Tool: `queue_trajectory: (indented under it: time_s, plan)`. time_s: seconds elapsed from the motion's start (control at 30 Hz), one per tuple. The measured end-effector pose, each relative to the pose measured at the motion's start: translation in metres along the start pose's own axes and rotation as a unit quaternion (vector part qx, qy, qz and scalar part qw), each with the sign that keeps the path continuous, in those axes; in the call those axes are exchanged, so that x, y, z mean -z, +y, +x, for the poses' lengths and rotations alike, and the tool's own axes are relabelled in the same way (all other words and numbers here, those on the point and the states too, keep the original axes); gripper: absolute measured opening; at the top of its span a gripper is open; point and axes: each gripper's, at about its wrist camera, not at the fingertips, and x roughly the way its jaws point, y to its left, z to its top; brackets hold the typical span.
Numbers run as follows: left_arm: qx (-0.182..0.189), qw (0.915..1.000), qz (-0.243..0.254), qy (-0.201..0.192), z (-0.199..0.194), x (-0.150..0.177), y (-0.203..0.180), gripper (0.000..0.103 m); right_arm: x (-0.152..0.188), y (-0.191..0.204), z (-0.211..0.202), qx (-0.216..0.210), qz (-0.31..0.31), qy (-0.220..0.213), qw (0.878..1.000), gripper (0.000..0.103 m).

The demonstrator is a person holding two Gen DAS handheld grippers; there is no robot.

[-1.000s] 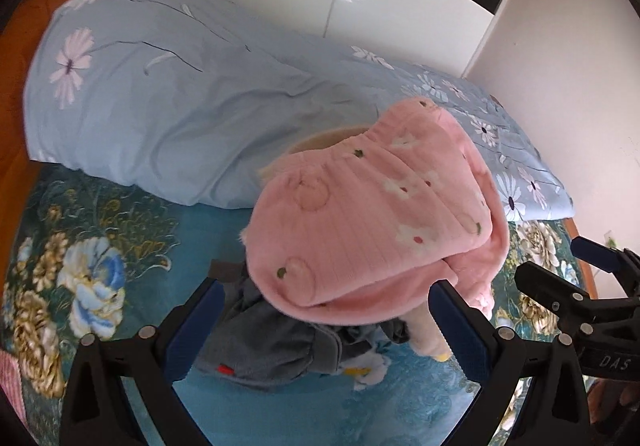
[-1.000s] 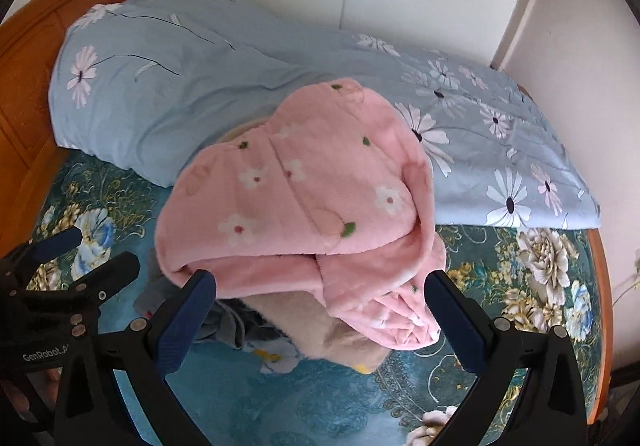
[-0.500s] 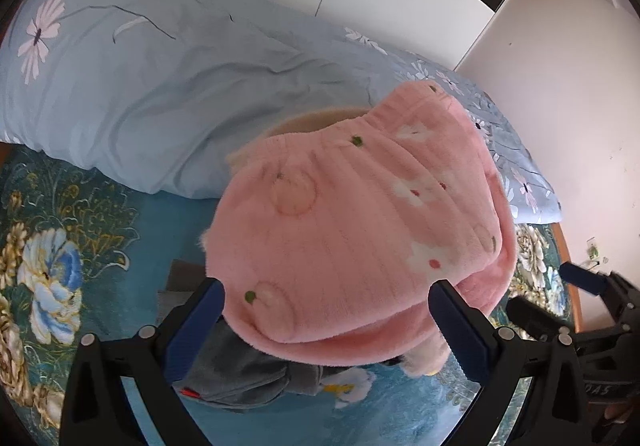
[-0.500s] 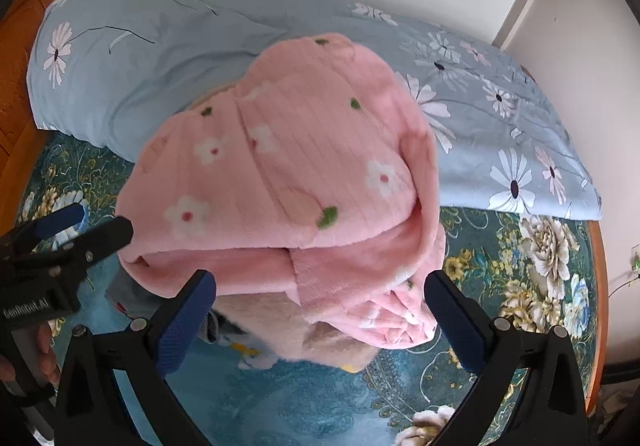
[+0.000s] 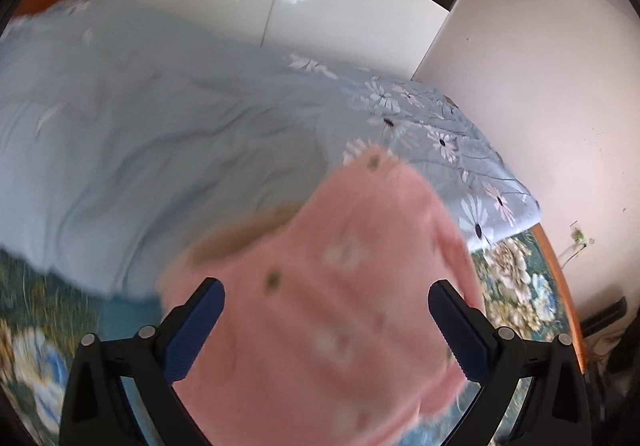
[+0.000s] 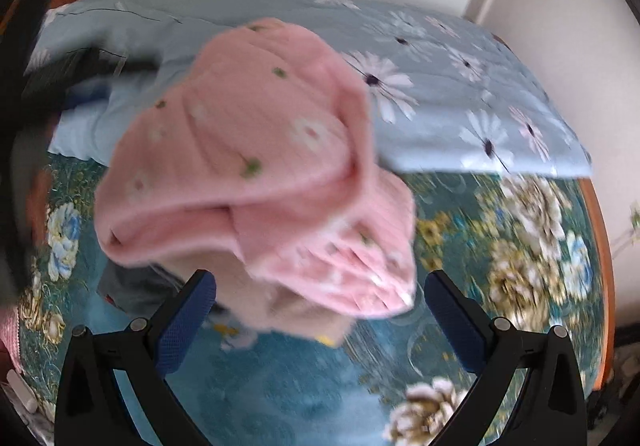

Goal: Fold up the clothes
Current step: 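Grasp the pink fleece garment edge with the left gripper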

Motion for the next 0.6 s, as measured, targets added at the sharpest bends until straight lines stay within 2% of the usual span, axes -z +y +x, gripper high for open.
queue_trajectory:
  time_s: [0.13, 0.2, 0.37, 0.43, 0.5, 0.53, 0.57, 0.6]
  plan:
    - [-0.004, 0.9994, 0.033, 0.014, 0.039, -0.042, -0.024, 0.103, 0.029, -0.029, -0.017, 0.031, 0.019, 0.012, 0.999, 0.103]
    - [-0.027, 0.9981, 0.049, 0.028, 0.063, -0.06, -0.036, 0.103, 0.041, -0.044, -0.022, 0.033, 0.039, 0.011, 0.999, 0.103]
    - [-0.049, 0.9945, 0.018, 0.09, 0.108, -0.071, -0.048, 0.102, 0.067, -0.08, -0.047, 0.048, 0.083, 0.021, 0.995, 0.103]
    - [-0.058, 0.9935, 0.015, 0.097, 0.113, -0.066, -0.05, 0.098, 0.076, -0.095, -0.056, 0.057, 0.094, 0.016, 0.994, 0.103]
    - [-0.073, 0.9919, 0.022, 0.101, 0.114, -0.063, -0.055, 0.083, 0.087, -0.111, -0.065, 0.067, 0.107, 0.01, 0.992, 0.103]
    - [-0.085, 0.9904, 0.028, 0.106, 0.115, -0.061, -0.059, 0.061, 0.093, -0.119, -0.069, 0.072, 0.115, 0.009, 0.991, 0.103]
    - [-0.1, 0.9879, 0.032, 0.115, 0.117, -0.06, -0.062, 0.031, 0.098, -0.127, -0.072, 0.076, 0.123, 0.009, 0.989, 0.103]
    - [-0.11, 0.986, 0.032, 0.121, 0.117, -0.058, -0.065, 0.023, 0.103, -0.133, -0.075, 0.078, 0.133, 0.01, 0.988, 0.103]
